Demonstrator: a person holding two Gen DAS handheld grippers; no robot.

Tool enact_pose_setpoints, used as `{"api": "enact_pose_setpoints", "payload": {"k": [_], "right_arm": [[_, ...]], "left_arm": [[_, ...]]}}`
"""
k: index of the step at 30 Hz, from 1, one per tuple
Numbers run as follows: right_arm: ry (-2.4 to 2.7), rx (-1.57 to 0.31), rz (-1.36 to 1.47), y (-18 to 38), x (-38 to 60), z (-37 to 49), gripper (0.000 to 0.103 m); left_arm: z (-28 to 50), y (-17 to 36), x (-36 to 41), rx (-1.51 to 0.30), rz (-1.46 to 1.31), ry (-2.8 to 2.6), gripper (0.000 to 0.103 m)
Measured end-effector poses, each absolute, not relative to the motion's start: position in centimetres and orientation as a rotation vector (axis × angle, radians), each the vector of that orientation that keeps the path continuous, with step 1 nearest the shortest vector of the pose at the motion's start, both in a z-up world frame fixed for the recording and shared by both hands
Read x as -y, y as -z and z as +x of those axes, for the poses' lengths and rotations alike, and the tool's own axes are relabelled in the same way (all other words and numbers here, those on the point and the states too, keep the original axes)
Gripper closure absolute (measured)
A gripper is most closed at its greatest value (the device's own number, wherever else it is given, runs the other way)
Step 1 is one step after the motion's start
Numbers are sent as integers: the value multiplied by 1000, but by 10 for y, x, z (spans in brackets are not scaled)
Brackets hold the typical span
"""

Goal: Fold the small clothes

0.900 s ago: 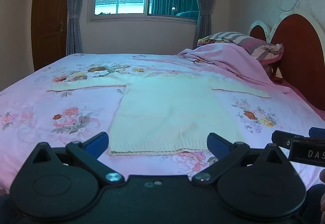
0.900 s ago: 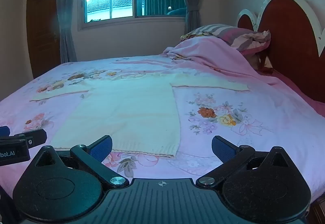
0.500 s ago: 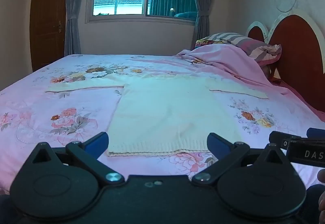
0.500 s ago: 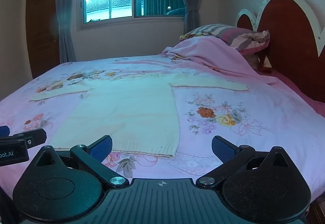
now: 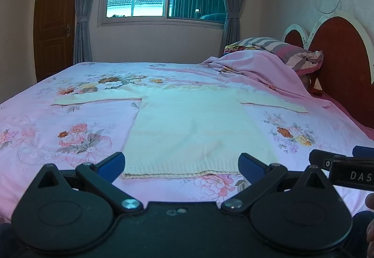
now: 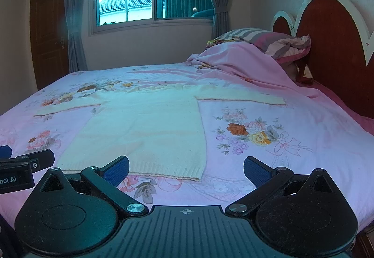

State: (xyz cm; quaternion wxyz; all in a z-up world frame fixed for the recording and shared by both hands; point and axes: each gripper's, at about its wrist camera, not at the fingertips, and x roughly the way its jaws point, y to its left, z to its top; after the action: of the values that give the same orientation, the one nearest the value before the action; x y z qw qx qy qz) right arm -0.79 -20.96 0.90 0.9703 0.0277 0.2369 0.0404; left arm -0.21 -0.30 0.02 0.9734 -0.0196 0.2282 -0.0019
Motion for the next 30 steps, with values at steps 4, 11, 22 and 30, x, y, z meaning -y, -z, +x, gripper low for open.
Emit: {"api": "enact_pose_setpoints", "payload": {"k": [4,11,22,30], "right_arm": [[-80,-477,57,-10,211,-8,0],[-77,-478,56,-8,209,-10,0],[-77,-478,59,-8,209,-10,0],[-76,-478,58,-8,209,-11,0]], "left_arm": [[-2,1,3,-460,-41,4,1],[-1,1,2,-462,-42,7,1],[-2,2,1,-461,-42,12,1],[-2,3,0,-462,-42,16,1]]}}
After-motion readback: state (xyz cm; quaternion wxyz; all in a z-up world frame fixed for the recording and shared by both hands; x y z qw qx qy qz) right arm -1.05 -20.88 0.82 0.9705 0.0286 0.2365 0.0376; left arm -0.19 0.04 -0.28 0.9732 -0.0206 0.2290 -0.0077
